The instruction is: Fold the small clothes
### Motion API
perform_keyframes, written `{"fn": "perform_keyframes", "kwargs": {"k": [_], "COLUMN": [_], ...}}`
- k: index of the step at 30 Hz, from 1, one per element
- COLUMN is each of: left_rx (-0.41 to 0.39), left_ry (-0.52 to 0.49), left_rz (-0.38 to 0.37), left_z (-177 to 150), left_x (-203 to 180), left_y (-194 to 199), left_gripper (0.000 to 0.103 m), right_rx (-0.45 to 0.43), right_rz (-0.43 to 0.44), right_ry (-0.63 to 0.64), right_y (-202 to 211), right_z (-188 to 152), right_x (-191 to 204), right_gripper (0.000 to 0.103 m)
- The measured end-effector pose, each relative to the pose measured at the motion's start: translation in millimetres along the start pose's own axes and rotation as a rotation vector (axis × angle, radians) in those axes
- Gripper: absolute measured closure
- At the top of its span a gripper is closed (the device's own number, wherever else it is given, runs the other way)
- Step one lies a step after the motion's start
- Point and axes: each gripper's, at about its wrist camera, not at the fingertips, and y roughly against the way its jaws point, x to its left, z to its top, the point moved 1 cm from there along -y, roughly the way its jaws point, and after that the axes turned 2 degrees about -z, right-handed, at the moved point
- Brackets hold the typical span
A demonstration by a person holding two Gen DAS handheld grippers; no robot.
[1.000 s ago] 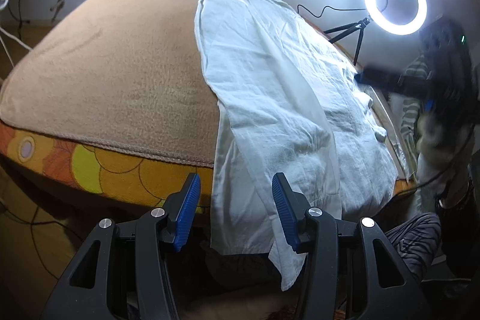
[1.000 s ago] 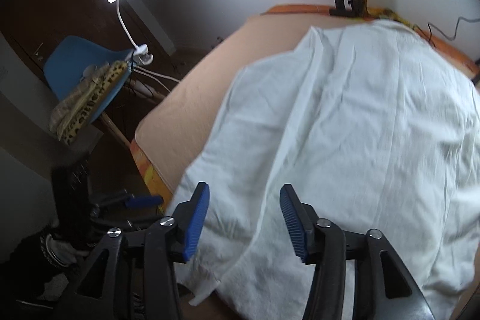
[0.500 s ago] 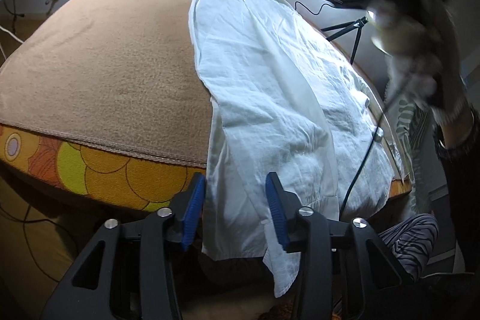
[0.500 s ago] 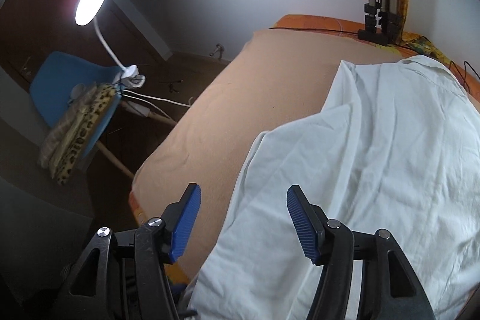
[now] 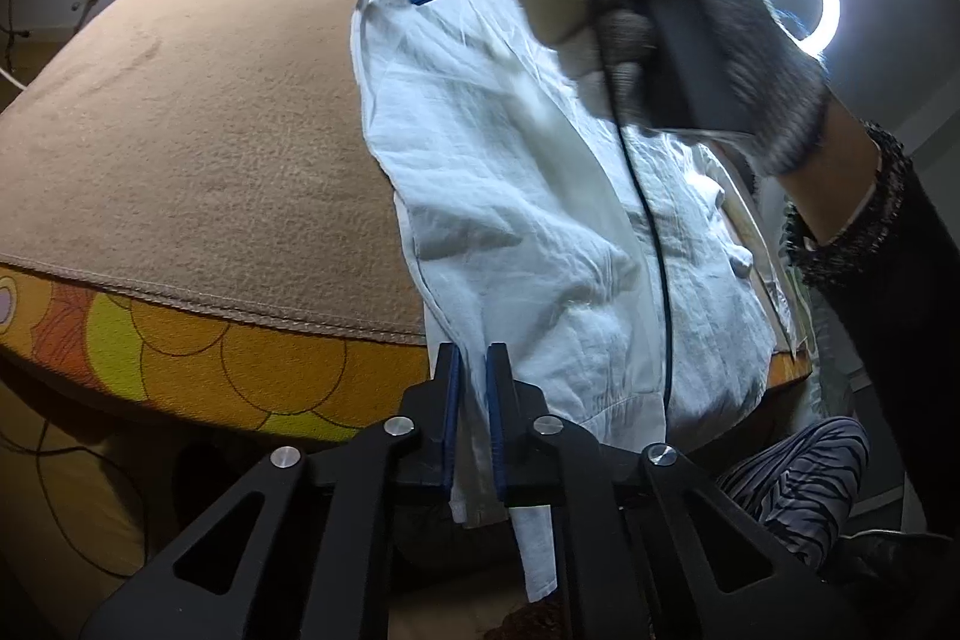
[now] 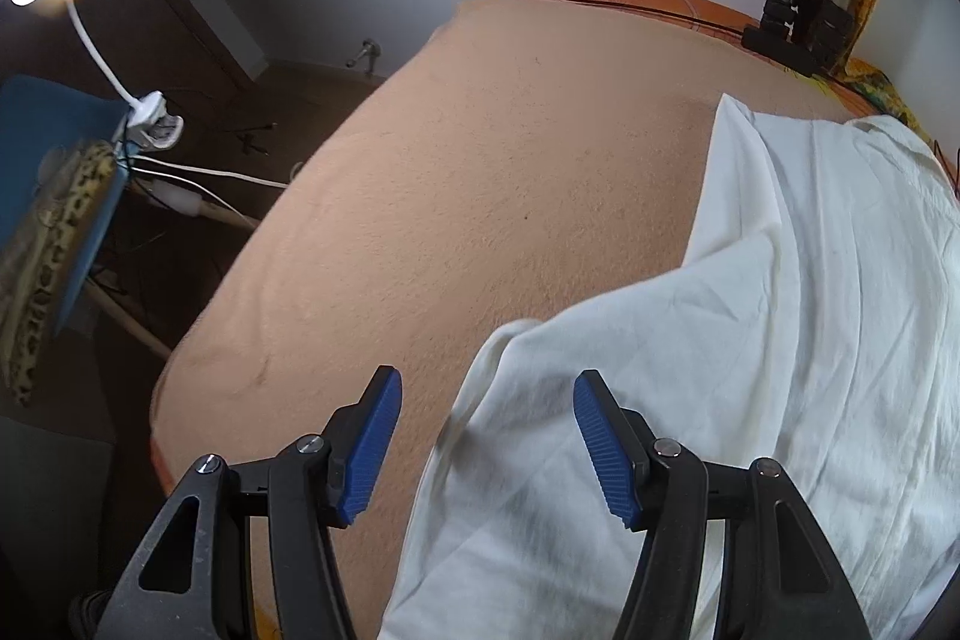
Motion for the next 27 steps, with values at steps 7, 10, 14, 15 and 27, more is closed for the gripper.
{"fn": "perform_keyframes", "kwargs": {"k": [7,10,14,15,27], "left_rx": [-0.006,-0.016,-0.026,-0.028,-0.076], "left_ry": [-0.014,-0.021,-0.025,-0.028,-0.138], "left_rz": [-0.001,-0.001,-0.006,-0.008,-0.051], "left_z": [-0.9,-1.3,-0.7,-0.7,7.6], "left_x": [-2.9,-3.4,-4.7,-6.2,-45.5], "left_y": [0.1,3.0,5.8,6.3,18.6], "left_gripper": [0.099,0.100,0.100,0.100,0.100], "right_rx": [0.028,0.042,0.031,0.029,-0.122], "right_rz": [-0.128,-0.179,-0.204,-0.190,0.066], "right_ry": [0.074,0.086,0.075,0.063,-0.079], "right_y": [-21.5,-28.3,-25.9,-23.8,51.7], "right_z": [5.7,8.2,10.8,11.1,-5.3], "right_x": [17.4,16.1,4.1,-1.3,-66.4], "right_gripper": [0.042,0.059,0.092,0.096,0.100]}}
